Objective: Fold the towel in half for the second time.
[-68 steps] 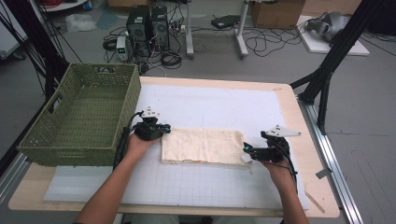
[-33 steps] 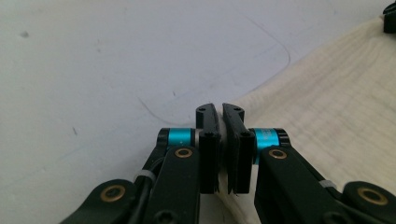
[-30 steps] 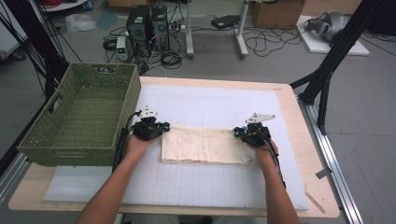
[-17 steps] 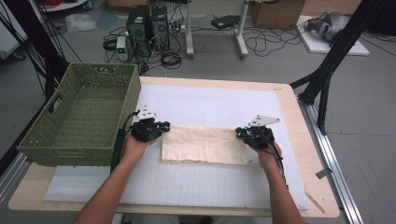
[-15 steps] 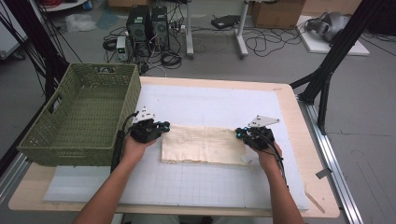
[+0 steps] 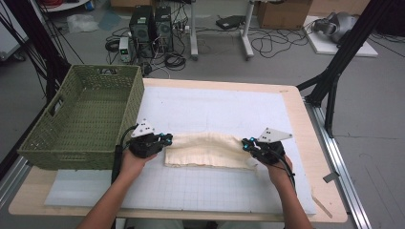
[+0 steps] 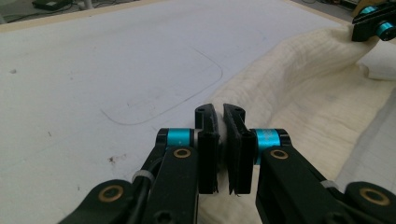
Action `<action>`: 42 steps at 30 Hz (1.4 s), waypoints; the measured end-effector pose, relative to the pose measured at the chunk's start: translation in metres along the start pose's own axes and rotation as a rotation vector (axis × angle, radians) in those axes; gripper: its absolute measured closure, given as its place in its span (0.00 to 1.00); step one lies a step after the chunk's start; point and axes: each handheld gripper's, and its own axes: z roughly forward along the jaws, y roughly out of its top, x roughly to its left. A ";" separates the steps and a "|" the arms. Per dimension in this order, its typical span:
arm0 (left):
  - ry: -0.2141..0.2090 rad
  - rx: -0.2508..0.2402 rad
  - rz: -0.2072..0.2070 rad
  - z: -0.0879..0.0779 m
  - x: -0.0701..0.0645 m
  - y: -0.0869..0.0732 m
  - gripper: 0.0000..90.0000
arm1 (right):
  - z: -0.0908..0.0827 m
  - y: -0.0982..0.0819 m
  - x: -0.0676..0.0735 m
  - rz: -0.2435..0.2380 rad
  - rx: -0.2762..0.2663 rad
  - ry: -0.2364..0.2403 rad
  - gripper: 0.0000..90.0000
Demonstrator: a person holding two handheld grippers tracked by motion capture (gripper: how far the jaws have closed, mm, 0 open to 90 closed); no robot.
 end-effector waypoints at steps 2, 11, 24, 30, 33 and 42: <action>0.002 0.000 -0.001 -0.002 -0.002 -0.003 0.93 | -0.002 -0.004 0.003 -0.003 -0.004 0.000 0.94; -0.026 0.018 0.001 -0.012 -0.010 -0.019 0.93 | -0.012 -0.017 0.013 0.001 -0.014 0.017 0.94; -0.040 -0.011 -0.082 -0.020 -0.012 -0.017 0.48 | -0.024 -0.031 0.029 -0.027 0.008 0.034 0.94; -0.044 -0.070 -0.083 -0.021 -0.010 0.001 0.49 | -0.025 -0.033 0.032 -0.041 0.021 0.037 0.94; -0.077 -0.061 -0.069 -0.013 -0.016 0.001 0.57 | -0.024 -0.035 0.032 -0.029 0.027 0.044 0.94; -0.056 0.095 -0.009 0.011 -0.028 -0.015 0.68 | -0.027 -0.033 0.033 -0.009 0.034 0.042 0.91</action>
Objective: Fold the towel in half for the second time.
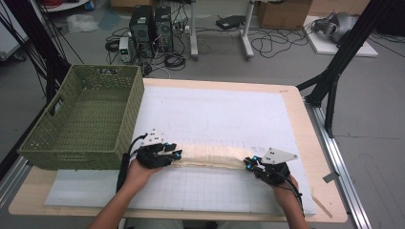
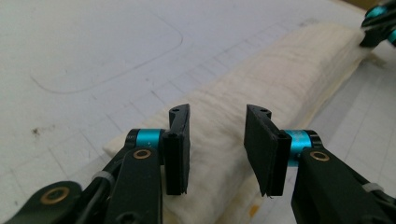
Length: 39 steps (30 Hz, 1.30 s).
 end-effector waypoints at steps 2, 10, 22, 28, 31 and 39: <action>0.009 0.025 0.007 0.002 0.000 -0.003 0.68 | -0.001 0.002 0.000 0.011 -0.012 -0.004 0.85; 0.022 0.050 0.017 0.006 -0.003 -0.007 0.67 | -0.009 0.031 0.005 0.148 -0.143 -0.080 0.47; 0.021 0.036 0.029 0.006 -0.005 -0.008 0.72 | 0.042 0.058 0.030 0.067 -0.057 -0.009 0.72; 0.018 0.047 0.040 0.005 -0.006 -0.008 0.72 | 0.060 0.050 0.032 0.098 0.011 0.029 0.75; 0.019 0.054 0.037 0.005 -0.006 -0.008 0.73 | 0.062 0.039 0.031 0.097 0.059 0.018 0.76; 0.019 0.058 0.035 0.002 -0.006 -0.010 0.72 | 0.040 0.019 0.012 0.140 0.090 -0.046 0.76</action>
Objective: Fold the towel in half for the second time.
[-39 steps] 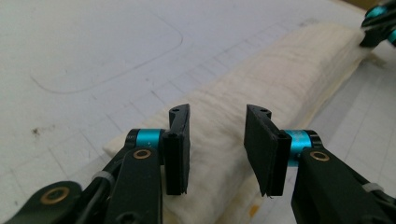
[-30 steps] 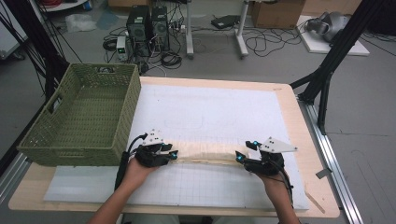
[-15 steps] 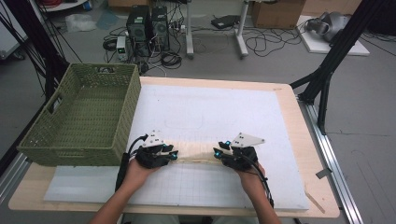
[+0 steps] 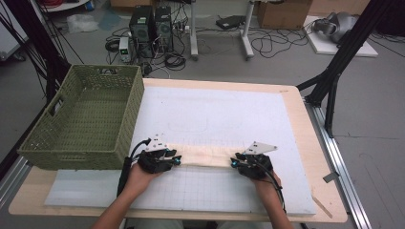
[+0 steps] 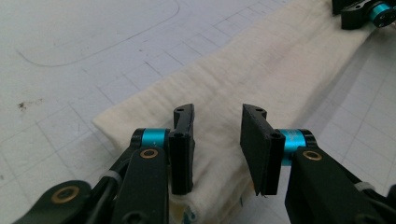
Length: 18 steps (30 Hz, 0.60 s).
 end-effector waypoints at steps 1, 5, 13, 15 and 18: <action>0.001 0.001 -0.001 -0.001 0.000 0.000 0.72 | -0.003 -0.003 -0.004 0.006 0.001 -0.009 0.76; 0.011 0.008 -0.002 -0.004 0.001 -0.002 0.72 | -0.017 -0.014 -0.016 0.037 0.007 -0.038 0.77; 0.018 0.027 -0.020 -0.007 0.004 -0.004 0.75 | -0.031 -0.025 -0.025 0.049 0.002 -0.044 0.76; 0.019 0.026 -0.016 -0.008 0.004 -0.005 0.76 | -0.031 -0.028 -0.027 0.050 0.000 -0.048 0.75; 0.017 0.022 -0.015 -0.010 0.003 -0.007 0.76 | -0.031 -0.032 -0.029 0.087 -0.019 -0.039 0.75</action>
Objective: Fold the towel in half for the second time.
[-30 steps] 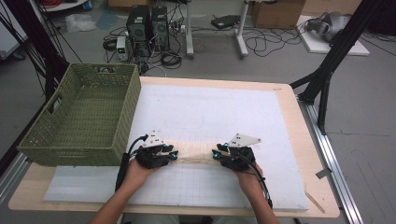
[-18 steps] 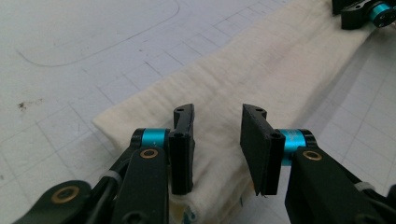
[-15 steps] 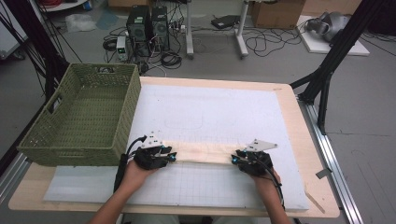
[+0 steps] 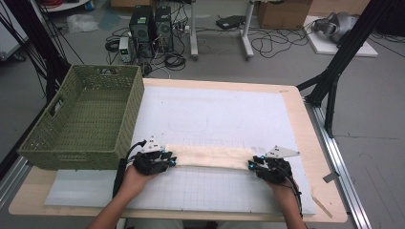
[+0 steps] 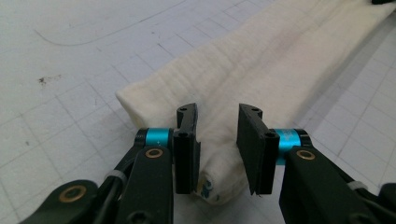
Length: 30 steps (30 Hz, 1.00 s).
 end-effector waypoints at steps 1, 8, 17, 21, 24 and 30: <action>0.000 -0.002 -0.004 -0.001 0.000 0.000 0.75 | 0.000 0.000 0.001 -0.003 0.001 -0.006 0.75; -0.006 -0.077 -0.056 -0.010 0.005 -0.001 0.68 | -0.007 0.003 0.004 -0.030 -0.039 -0.031 0.61; 0.010 -0.225 -0.086 -0.029 0.014 0.007 0.49 | -0.037 0.004 -0.006 0.015 -0.159 -0.077 0.46; 0.043 -0.278 -0.106 -0.037 0.017 0.010 0.37 | -0.044 0.005 -0.010 0.039 -0.178 -0.109 0.34; 0.057 -0.308 -0.119 -0.041 0.017 0.012 0.29 | -0.046 0.006 -0.009 0.041 -0.164 -0.128 0.26; 0.039 -0.323 -0.116 -0.040 0.016 0.014 0.21 | -0.049 0.000 -0.008 0.029 -0.164 -0.155 0.13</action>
